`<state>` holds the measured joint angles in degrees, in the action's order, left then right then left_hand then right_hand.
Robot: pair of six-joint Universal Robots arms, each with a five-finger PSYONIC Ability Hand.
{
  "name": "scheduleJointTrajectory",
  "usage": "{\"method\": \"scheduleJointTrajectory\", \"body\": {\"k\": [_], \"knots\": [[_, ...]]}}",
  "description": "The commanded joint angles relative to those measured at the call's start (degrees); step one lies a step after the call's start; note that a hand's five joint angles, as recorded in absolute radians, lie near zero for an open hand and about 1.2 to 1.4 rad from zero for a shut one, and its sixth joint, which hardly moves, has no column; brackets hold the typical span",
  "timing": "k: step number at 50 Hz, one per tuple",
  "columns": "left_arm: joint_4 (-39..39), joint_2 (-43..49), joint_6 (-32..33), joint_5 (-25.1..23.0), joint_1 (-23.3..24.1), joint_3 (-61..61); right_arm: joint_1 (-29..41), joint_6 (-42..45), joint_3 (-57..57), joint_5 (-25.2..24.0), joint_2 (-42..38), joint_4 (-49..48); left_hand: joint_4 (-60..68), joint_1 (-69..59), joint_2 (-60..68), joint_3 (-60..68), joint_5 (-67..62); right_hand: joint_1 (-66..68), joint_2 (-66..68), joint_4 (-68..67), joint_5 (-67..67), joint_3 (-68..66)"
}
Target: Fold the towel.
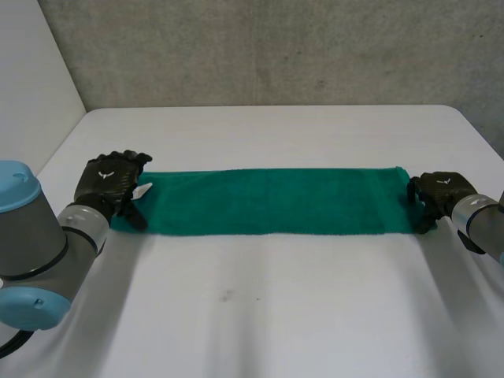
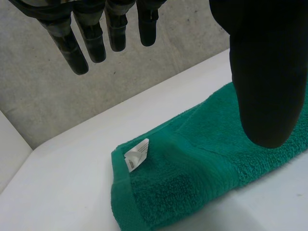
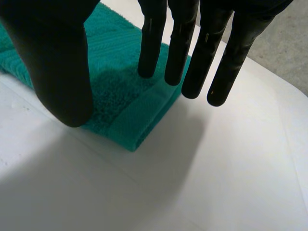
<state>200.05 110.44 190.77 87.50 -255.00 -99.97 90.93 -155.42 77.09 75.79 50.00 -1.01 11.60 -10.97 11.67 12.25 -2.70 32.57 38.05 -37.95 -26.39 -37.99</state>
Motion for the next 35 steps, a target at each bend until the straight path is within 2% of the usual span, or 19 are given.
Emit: {"method": "scheduleJointTrajectory", "body": {"k": [1,4,12,15,22,27,29,31,35], "knots": [[0.08,-0.05,0.04,0.04,0.03,-0.31,-0.40,0.03,-0.36,0.23,-1.04,-1.01,-1.60,0.97,-1.67,-2.25,2.70,28.45,22.96,-23.06,-24.62,-23.03],[0.08,-0.05,0.04,0.04,0.03,-0.49,-1.11,0.03,-1.14,0.76,-1.65,-1.36,-1.60,0.97,-1.67,-2.25,2.70,42.58,37.09,-37.19,-38.75,-37.16],[0.17,-0.31,0.04,0.04,-0.05,-0.75,-2.69,0.12,-1.94,0.67,-2.71,-0.75,-1.60,0.97,-1.67,-2.25,2.70,43.12,37.64,-37.73,-39.30,-37.70],[0.17,-0.31,0.04,0.13,0.03,-0.75,-3.22,0.12,-1.85,0.58,-2.71,-0.75,-1.60,0.97,-1.67,-2.25,2.70,47.43,41.95,-42.05,-43.61,-42.01],[0.17,-1.01,0.04,0.13,0.03,-1.28,-5.50,0.29,-2.91,2.69,-2.28,-0.75,-1.60,0.97,-1.67,-2.25,2.70,47.43,41.95,-42.05,-43.61,-42.01],[0.17,-1.72,0.04,0.13,0.03,-1.54,-11.47,10.80,-6.06,7.34,-2.10,-0.48,-1.60,0.97,-1.67,-2.25,2.70,47.43,41.95,-42.05,-43.61,-42.01],[0.17,-1.90,0.04,0.13,0.03,-1.54,-12.35,12.84,-6.33,7.87,-2.01,-0.48,-1.60,0.97,-1.67,-2.25,2.70,47.43,41.95,-42.05,-43.61,-42.01],[0.17,-1.98,0.04,0.13,0.03,-1.63,-13.23,18.99,-7.30,8.75,-1.75,-0.13,-1.60,0.97,-1.67,-2.25,2.70,47.43,41.95,-42.05,-43.61,-42.01],[0.17,-2.60,0.04,0.22,0.03,-1.89,-12.45,18.66,-8.71,8.58,-0.17,-0.04,-1.60,0.97,-1.67,-2.25,2.70,47.43,41.95,-42.05,-43.61,-42.01]]}}
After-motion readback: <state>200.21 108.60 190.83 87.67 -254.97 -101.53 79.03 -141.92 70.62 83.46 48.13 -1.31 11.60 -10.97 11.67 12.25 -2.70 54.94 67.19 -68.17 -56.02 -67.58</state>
